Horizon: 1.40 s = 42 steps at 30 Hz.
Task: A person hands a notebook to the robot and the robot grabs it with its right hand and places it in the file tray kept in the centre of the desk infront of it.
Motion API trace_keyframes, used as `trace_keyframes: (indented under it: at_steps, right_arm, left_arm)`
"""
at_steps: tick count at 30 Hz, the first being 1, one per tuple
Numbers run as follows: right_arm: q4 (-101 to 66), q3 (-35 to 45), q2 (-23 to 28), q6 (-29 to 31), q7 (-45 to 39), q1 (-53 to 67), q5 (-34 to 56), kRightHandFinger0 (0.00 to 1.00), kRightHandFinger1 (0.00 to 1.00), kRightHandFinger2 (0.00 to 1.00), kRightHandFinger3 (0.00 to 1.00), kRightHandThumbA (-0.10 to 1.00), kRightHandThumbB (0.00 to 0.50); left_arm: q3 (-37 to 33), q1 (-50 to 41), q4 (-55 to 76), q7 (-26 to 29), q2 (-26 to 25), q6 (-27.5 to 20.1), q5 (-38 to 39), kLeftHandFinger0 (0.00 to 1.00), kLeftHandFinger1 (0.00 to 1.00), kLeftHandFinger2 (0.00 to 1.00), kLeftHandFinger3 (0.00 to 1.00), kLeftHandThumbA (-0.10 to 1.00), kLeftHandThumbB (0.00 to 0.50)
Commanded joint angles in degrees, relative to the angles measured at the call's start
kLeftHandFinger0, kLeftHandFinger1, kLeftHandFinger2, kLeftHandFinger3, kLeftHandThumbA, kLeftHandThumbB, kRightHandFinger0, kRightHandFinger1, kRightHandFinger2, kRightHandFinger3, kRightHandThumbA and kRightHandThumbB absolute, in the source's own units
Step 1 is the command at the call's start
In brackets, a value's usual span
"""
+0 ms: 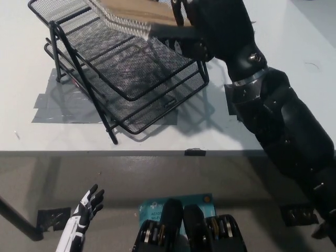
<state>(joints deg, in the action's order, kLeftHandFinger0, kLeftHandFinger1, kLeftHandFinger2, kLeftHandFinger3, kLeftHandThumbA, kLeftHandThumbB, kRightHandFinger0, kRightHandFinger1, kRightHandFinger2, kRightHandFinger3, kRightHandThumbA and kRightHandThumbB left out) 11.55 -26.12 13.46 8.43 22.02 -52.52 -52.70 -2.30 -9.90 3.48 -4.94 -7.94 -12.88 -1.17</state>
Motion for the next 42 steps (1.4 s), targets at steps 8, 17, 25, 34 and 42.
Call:
trace_keyframes:
  at_steps: [8, 17, 25, 34, 42]
  right_arm:
    - [-1.88, -4.05, 5.71, 7.06, 8.4, -3.1, -12.51, 0.0, 0.0, 0.02, 0.04, 1.0, 0.035]
    - [-2.87, -6.91, 9.92, 12.49, 7.44, -1.32, -15.47, 0.0, 0.0, 0.0, 0.02, 0.92, 0.052]
    - [-4.51, -7.23, 11.07, 13.86, 5.79, -0.43, -18.18, 0.0, 0.0, 0.0, 0.0, 0.98, 0.031]
    - [2.75, -8.1, 8.46, 12.65, 9.98, -2.88, -21.96, 0.0, 0.0, 0.0, 0.0, 0.99, 0.042]
    - [13.63, -10.72, 4.85, 12.35, 14.09, -8.8, -23.91, 0.0, 0.0, 0.0, 0.0, 0.95, 0.053]
  left_arm:
    - [-0.04, 0.23, 0.62, -1.16, -0.63, -3.19, 1.33, 1.0, 1.0, 1.0, 1.0, 1.0, 0.009]
    - [-0.09, 0.78, 0.37, -1.46, -0.74, -3.58, 1.49, 1.0, 1.0, 1.0, 1.0, 1.0, 0.0]
    - [0.0, 1.02, 0.58, -1.35, -0.77, -2.89, 1.06, 1.0, 1.0, 1.0, 1.0, 1.0, 0.009]
    - [-0.17, 1.07, 1.27, -1.95, -1.02, -1.96, 1.89, 1.0, 1.0, 1.0, 1.0, 1.0, 0.035]
    - [-0.18, 0.98, 1.55, -1.72, -0.57, -1.71, 2.17, 1.0, 1.0, 1.0, 1.0, 1.0, 0.025]
